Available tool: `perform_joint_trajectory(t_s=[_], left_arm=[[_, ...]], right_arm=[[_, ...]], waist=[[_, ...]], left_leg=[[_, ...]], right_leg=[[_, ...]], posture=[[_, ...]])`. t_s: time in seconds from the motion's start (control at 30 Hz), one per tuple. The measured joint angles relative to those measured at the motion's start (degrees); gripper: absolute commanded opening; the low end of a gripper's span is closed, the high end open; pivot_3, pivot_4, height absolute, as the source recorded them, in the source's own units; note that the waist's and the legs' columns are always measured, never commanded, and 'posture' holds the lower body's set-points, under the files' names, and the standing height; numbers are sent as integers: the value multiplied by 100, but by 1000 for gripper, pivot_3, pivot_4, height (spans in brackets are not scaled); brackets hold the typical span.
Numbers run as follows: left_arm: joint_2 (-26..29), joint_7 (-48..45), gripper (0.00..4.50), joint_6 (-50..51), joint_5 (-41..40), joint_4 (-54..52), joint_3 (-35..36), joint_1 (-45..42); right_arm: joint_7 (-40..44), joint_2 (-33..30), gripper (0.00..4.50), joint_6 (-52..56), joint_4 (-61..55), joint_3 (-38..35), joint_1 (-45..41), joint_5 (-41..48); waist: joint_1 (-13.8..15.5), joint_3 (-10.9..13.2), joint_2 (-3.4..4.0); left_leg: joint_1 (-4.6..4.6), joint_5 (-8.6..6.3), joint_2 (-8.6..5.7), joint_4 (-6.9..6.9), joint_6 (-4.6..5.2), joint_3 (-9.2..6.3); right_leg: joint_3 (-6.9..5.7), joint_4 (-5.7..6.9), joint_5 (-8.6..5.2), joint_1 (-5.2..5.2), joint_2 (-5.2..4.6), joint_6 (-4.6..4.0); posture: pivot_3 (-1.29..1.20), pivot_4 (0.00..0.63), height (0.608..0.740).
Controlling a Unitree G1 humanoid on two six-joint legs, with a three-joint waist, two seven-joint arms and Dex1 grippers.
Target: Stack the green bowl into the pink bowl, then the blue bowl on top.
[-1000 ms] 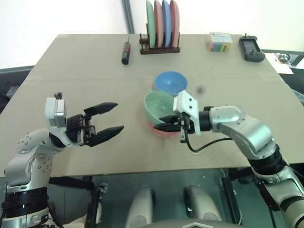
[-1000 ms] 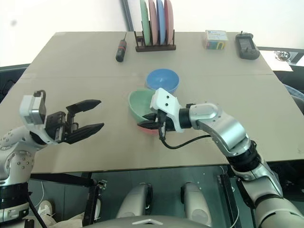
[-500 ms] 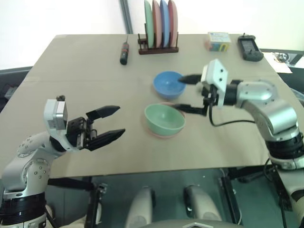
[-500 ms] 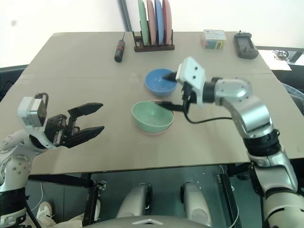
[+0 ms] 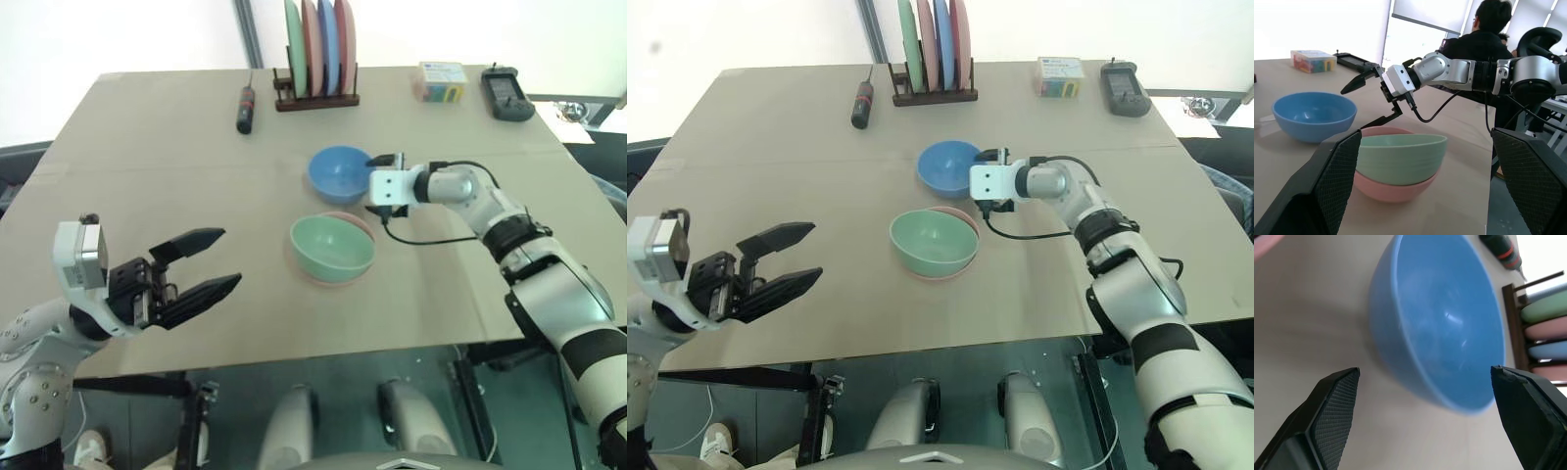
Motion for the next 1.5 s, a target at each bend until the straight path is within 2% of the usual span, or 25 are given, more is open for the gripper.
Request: perform_joint_trajectory(t_s=[0.1, 0.17, 0.23, 0.33, 0.37, 0.5, 0.53, 0.57, 0.63, 0.7, 0.77, 0.8, 0.87, 0.93, 1.07, 1.3, 1.5], left_arm=[[-3, 101, 4500, 17, -93, -169, 125, 151], [-4, 202, 4500, 19, -169, -211, 186, 218], [-4, 246, 4500, 18, -180, -268, 194, 266], [-40, 318, 4500, 2, -191, -348, 226, 342], [-89, 320, 4500, -19, -198, -370, 226, 376], [-204, 343, 4500, -71, -181, -371, 208, 375], [-238, 346, 4500, -97, -176, -369, 188, 358], [-264, 369, 4500, -153, -156, -365, 113, 254], [-307, 397, 4500, -187, -131, -357, 71, 175], [-338, 398, 4500, -222, -84, -313, -62, 90], [-372, 391, 4500, -268, -30, -123, -128, -1], [-380, 390, 4500, -283, 20, -39, -159, -36], [-391, 387, 4500, -289, 54, 17, -189, -74], [-405, 335, 4500, -297, 78, 143, -361, -291], [-404, 307, 4500, -292, 138, 294, -554, -499], [-278, 405, 4500, -155, 321, 359, -666, -565], [-298, 561, 4500, -256, 710, 345, -789, -455]], right_arm=[[-124, 143, 3206, -155, 293, 99, -50, -218], [-188, 206, 2301, -220, 489, 105, -60, -348], [-241, 215, 1679, -282, 594, 106, -96, -442], [-278, 220, 314, -342, 681, 109, -130, -569], [-258, 209, 91, -394, 690, 103, -130, -571], [362, 30, 91, -621, 650, -234, -149, -213], [830, -33, 91, -671, 557, -502, -148, 120], [1746, -171, 91, -508, 54, -893, -62, 842], [2495, -286, 91, -165, -546, -1149, 84, 1462], [3647, -712, 91, 1122, -2362, -1438, 686, 2563], [4229, -1440, 91, 3061, -4737, -1503, 1563, 3640], [4286, -1652, 91, 3880, -5638, -1506, 1880, 4018], [4298, -1701, 91, 4382, -6239, -1488, 2037, 4271], [4044, -1764, 91, 5560, -7460, -1450, 2414, 4705], [3628, -1394, 1366, 6258, -7891, -1177, 2644, 4859], [3254, -1452, 4412, 6463, -7964, -1109, 2774, 4696], [2930, -2016, 4412, 6671, -8267, -1883, 3430, 4796]], waist=[[-1, 0, 0], [-4, 0, 1], [-13, 1, 1], [-16, 1, 2], [-17, 2, 3], [-3, 5, 7], [0, 6, 8], [-5, 7, 10], [-1, 8, 11], [65, 9, 14], [159, 11, 17], [163, 11, 18], [141, 12, 18], [135, 10, 16], [139, 9, 15], [173, 9, 15], [175, 10, 12]], left_leg=[[2, 0, 0, 3, 0, -1], [3, 0, -1, 4, 0, -1], [4, 0, -1, 4, 0, -1], [4, 0, 0, 4, 0, -1], [4, 0, 0, 4, 0, 0], [3, 0, -1, 4, 0, 0], [3, 0, -1, 4, 0, -1], [6, 0, 0, 4, 0, -2], [9, 0, 0, 5, 0, -2], [3, 0, 0, 4, 0, -15], [2, -1, 0, 0, 1, -18], [2, -1, 0, -1, 1, -17], [7, -1, 4, 2, 1, -12], [15, 0, 9, 9, 1, -11], [11, 0, 13, 25, 1, -7], [-2, -1, 4, 17, 0, -4], [-3, -1, 3, 12, 0, -3]], right_leg=[[0, 2, 0, 2, 0, -1], [0, 5, 0, 3, 0, -1], [0, 7, 0, 3, 1, -1], [0, 7, 0, 2, 2, -1], [1, 7, 0, 2, 1, -1], [0, 5, 0, 3, 1, 0], [0, 5, 1, 4, 1, 3], [0, 5, 3, 7, 1, 6], [-1, 7, 12, 8, 1, 21], [-11, 5, 12, 12, 0, 21], [-17, 1, 10, 10, -3, 19], [-17, 3, 7, 8, -3, 15], [-16, 6, -2, 7, 0, 0], [-14, 15, -8, 8, 9, -5], [-11, 16, -11, 7, 13, 2], [-11, -1, -5, 7, 3, -9], [-10, -6, -5, 6, 2, -8]], posture=[[0, 150, 740], [0, 150, 740], [0, 150, 740], [0, 150, 740], [0, 150, 740], [0, 150, 740], [0, 150, 740], [0, 150, 740], [0, 150, 740], [0, 150, 740], [0, 150, 740], [0, 150, 740], [0, 150, 740], [0, 150, 740], [0, 150, 740], [0, 150, 740], [0, 150, 740]])
